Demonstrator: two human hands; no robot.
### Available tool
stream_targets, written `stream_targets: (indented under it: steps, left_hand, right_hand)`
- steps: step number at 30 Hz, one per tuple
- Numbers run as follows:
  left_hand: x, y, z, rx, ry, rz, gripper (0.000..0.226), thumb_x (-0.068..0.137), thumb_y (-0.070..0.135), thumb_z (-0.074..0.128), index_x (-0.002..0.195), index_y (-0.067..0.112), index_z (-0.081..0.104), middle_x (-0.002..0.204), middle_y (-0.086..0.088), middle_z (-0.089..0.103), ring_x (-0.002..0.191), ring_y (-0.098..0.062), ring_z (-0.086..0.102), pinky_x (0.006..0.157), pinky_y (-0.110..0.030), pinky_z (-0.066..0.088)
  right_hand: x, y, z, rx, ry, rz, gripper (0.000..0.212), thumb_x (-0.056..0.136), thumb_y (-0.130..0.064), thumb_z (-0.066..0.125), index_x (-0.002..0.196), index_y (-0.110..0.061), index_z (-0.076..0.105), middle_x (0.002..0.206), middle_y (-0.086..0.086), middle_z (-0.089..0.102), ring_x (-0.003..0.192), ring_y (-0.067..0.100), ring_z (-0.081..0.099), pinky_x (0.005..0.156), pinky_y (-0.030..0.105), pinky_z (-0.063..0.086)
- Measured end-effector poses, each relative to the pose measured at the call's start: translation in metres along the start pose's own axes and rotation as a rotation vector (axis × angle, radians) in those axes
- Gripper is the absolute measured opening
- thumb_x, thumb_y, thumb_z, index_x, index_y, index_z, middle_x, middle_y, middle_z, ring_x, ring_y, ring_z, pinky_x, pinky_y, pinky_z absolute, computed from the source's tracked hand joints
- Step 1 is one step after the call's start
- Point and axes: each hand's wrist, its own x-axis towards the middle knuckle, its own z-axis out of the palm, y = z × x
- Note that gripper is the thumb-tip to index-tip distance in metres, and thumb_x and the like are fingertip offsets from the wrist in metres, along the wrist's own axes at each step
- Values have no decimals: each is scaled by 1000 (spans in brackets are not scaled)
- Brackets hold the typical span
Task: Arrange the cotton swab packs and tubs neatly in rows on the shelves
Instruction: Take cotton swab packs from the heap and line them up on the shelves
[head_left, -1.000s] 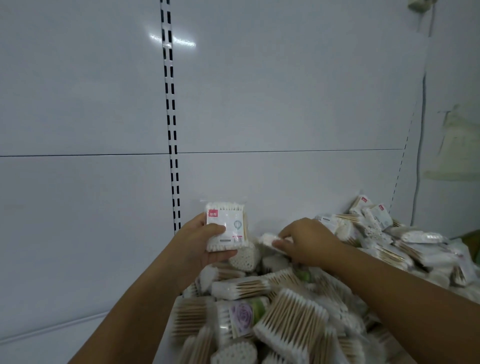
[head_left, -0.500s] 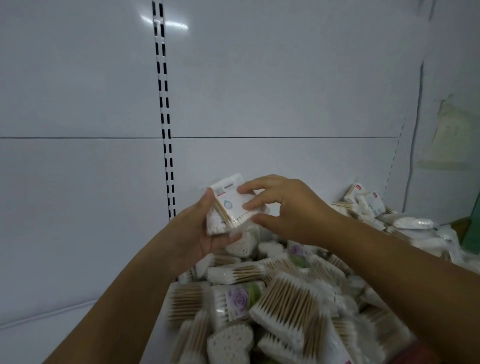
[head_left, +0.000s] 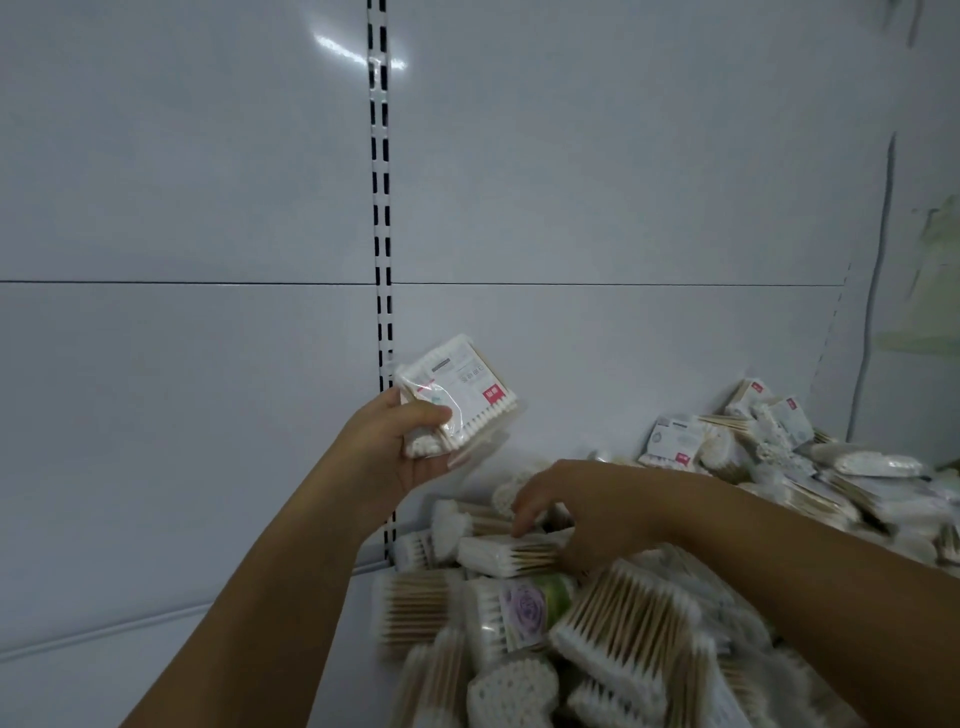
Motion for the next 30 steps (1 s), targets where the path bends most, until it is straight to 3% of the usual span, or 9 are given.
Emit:
stream_targets:
  steps: [3,6,12,15,17,19,24,28,30]
  left_hand:
    - [-1,3,-2,-13,-13,4,34,91,-5,50,123,4,55,109,-17,71,88,-28,71,59,-31,58]
    - [-1,6,-5,-18,0,15,31,91,-4,50,120,6,57,106,-14,72,89,-27,72,62,-32,60]
    - [-2,8,-6,46,80,45,19,92,-1,54,108,7,60,88,-8,76,81,-24,73,61,-33,60]
    - [-2,6,-2,100,107,54,17,91,0,55,105,8,60,85,-7,76,76,-21,73,62,-34,60]
    - [-6,2,8,122,105,43,21,90,0,56,108,9,60,92,-10,75,81,-23,73,63,-35,60]
    - [-11,-4,23,145,73,1,22,89,0,56,110,8,60,99,-14,74,87,-26,72,62,-35,60]
    - [-38,-5,60,283,-25,-18,26,83,0,62,108,9,61,100,-14,73,88,-31,72,82,-47,58]
    - [-88,-11,70,261,-37,34,48,71,4,71,117,11,61,107,-17,71,92,-33,71,69,-37,60]
    - [-116,-22,73,261,4,50,51,69,8,72,119,11,62,111,-19,70,98,-37,68,75,-43,59]
  right_hand:
    - [3,2,1,-14,12,-2,38,83,-24,69,120,-31,65,129,-10,56,117,7,48,102,24,38]
    - [2,5,-3,98,203,11,25,90,-22,63,115,-25,70,115,-13,67,98,-2,56,85,13,42]
    - [-32,19,-22,550,587,61,20,91,-11,62,98,-28,71,84,-11,73,65,12,65,63,27,53]
    - [-54,21,-17,1035,790,79,24,91,4,55,97,-15,70,70,2,73,58,17,68,57,23,57]
    - [-67,22,-13,1336,904,48,34,91,13,47,90,-9,73,78,14,73,66,23,71,62,25,59]
    - [-77,14,-12,1457,975,-42,37,89,11,47,79,-9,76,92,13,73,67,21,69,62,27,59]
    - [-97,-8,-14,982,1085,-46,20,78,-5,73,70,-23,71,104,-19,66,69,21,58,67,30,54]
    - [-112,-28,-1,1267,976,-175,51,78,-1,72,108,-40,58,104,-7,66,80,27,70,66,43,60]
    - [-115,-37,14,1442,931,-148,57,78,1,71,116,-37,53,110,-7,64,85,22,71,66,40,60]
